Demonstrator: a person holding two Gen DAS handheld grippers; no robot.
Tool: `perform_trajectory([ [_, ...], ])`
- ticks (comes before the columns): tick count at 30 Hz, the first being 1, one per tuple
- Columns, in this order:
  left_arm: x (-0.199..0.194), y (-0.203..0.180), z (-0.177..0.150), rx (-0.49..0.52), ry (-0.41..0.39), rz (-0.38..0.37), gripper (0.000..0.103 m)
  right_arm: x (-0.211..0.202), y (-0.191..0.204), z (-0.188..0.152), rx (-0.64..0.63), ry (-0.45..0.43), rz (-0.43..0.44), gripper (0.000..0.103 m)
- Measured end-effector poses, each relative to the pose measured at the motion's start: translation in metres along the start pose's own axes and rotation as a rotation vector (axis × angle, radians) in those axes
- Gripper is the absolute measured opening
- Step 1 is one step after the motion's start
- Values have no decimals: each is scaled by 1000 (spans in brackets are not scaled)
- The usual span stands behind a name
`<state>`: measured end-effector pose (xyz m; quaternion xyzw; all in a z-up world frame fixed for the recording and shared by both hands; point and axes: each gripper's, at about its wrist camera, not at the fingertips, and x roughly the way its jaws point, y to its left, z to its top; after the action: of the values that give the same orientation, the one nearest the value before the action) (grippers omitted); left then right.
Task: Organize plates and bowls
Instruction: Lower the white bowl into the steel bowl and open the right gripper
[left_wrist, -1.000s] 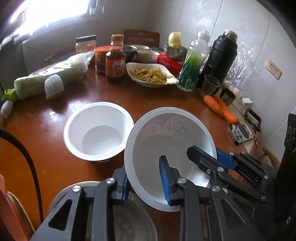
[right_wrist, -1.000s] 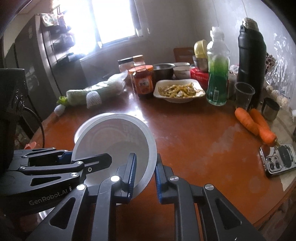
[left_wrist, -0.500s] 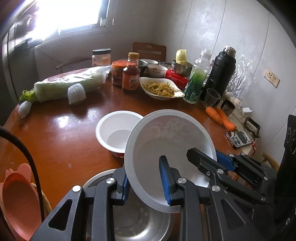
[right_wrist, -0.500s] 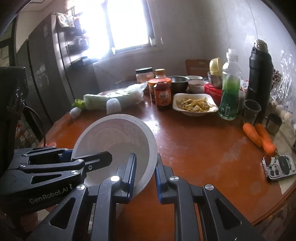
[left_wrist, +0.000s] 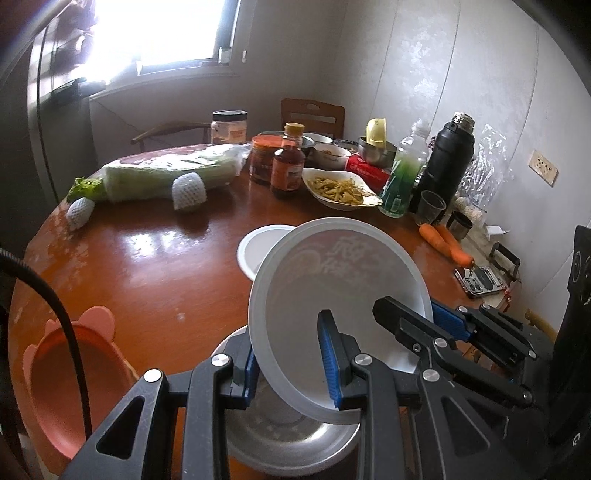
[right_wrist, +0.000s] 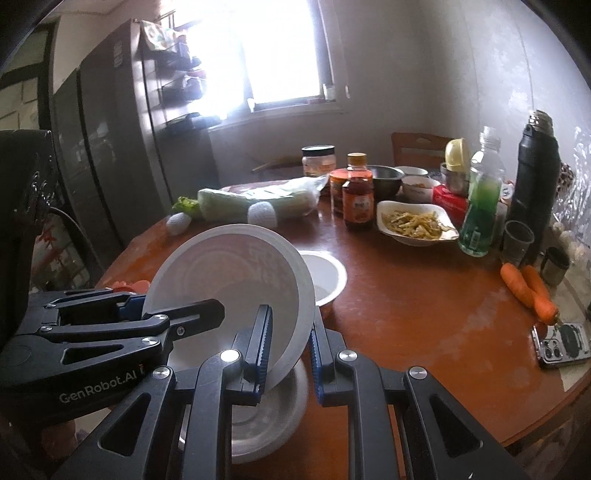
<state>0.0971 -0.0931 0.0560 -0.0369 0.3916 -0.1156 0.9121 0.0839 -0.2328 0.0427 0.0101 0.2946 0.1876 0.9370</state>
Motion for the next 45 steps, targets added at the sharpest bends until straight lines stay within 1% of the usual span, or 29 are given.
perform_trajectory([
  [4,-4,9,-6,-15,11,6,29,-1,10,-2,-15,5,15,19],
  [7,-5,13,-13,-8,19,17,29,0,16,-7,-18,19,32,20],
  [20,18,17,-46,8,131,54,29,17,22,-42,-11,129,54,20],
  [33,30,11,-52,32,169,61,29,27,19,-53,-19,188,16,21],
  [38,35,12,-54,33,185,76,29,30,20,-54,-18,200,20,21],
  [45,39,14,-54,30,196,79,29,35,19,-54,-18,212,20,21],
])
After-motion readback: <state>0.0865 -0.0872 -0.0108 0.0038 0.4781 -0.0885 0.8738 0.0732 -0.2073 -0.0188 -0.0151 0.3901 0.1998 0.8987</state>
